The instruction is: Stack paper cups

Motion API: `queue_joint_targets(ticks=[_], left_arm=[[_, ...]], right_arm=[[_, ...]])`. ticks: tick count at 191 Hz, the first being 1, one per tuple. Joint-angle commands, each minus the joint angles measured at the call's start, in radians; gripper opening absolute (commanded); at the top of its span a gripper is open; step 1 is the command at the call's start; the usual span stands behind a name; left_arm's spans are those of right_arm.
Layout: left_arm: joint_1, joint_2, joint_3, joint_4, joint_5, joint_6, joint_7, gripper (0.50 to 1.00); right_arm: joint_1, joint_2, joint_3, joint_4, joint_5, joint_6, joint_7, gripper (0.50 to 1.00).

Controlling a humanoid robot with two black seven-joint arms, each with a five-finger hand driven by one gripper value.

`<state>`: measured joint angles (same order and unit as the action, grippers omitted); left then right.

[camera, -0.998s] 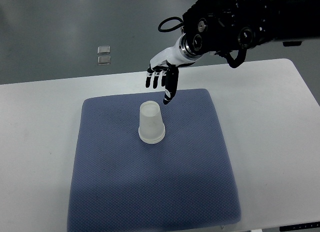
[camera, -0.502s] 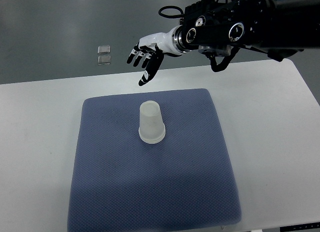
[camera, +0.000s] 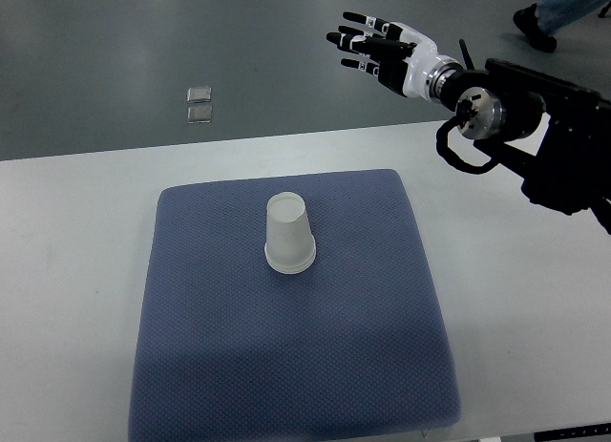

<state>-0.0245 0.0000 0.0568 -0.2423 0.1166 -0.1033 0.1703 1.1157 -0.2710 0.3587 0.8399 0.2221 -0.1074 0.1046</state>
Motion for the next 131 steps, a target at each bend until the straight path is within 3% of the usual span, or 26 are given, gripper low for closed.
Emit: queue_joint_targets(ticks=[1,51,81,131], left_arm=[[0.0,0.0,0.0,0.0,0.0,0.0,0.0,1.0],[0.001,0.0,0.0,-0.002,0.0,0.0,0.0,1.0],[0.001,0.0,0.0,0.0,0.0,0.008,0.0,1.0],[0.0,0.0,0.001,0.001,0.0,0.008,0.0,1.0]], right_arm=[[-0.1,0.007,0.121,-0.007,-0.003,0.026,0.029,0.901],[-0.267,0.01,0.218,-0.035,-0.001,0.19,0.092,0.924],[-0.321,0.013,0.247,-0.061,0.005,0.235,0.141,0.924],[-0.35,0.024,0.264,-0.062,-0.001,0.275,0.142,0.924]])
